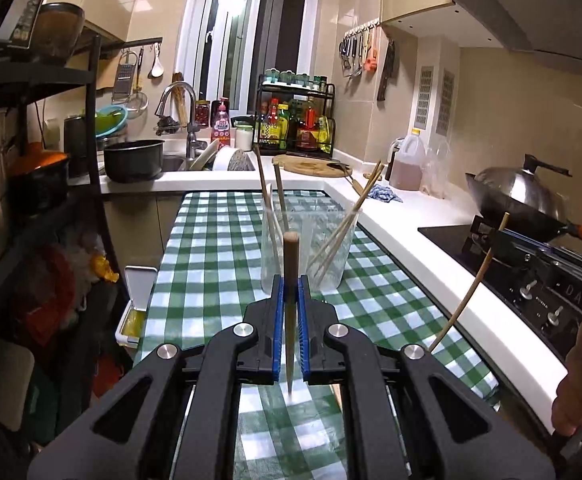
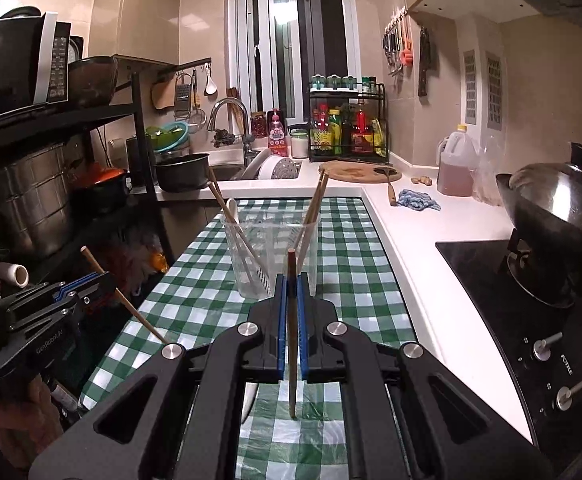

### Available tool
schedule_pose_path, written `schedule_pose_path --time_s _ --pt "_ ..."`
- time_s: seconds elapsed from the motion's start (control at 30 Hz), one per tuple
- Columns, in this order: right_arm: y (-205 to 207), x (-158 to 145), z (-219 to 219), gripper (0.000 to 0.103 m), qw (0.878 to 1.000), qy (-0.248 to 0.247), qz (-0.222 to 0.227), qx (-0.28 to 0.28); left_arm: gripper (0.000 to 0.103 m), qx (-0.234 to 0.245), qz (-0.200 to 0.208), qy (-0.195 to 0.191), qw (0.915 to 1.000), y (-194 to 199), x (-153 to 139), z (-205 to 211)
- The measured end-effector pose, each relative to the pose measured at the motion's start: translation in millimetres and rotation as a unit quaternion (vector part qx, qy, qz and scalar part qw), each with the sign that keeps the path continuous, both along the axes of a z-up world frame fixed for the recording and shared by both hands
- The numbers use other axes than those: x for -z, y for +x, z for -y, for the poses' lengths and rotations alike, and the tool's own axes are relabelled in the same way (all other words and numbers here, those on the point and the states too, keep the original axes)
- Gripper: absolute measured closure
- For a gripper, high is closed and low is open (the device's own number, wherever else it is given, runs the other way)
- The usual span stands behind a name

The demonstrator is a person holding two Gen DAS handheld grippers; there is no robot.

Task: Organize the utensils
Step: 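Lift both chopsticks and carry them over the clear container with both tools, then open the left tool to drop its chopstick into the container while the right tool drops its own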

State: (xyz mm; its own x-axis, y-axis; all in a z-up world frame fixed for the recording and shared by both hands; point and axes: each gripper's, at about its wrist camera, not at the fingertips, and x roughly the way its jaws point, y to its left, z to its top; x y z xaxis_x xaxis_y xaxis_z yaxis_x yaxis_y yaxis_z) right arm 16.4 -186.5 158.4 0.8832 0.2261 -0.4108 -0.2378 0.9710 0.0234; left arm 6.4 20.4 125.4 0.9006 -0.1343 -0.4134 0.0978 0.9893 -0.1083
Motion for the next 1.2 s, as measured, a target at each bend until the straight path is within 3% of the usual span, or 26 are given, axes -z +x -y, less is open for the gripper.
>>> schedule_pose_path --time_s 0.37,0.7,1.2 --pt "21.3 -20.6 -6.2 0.098 1.000 0.001 0.003 -0.018 0.096 0.017 -0.036 -0.011 0.9991 21.9 -22.1 -6.6" --pt "66.7 -53.7 -2.7 0.098 0.999 0.007 0.005 -0.034 0.096 0.044 -0.056 -0.019 0.9973 73.1 -63.7 -17.1" --pt "143.7 -140.0 -23.4 0.098 0.997 0.032 0.048 -0.055 0.096 0.072 -0.007 -0.040 0.9966 149.2 -147.7 -12.4"
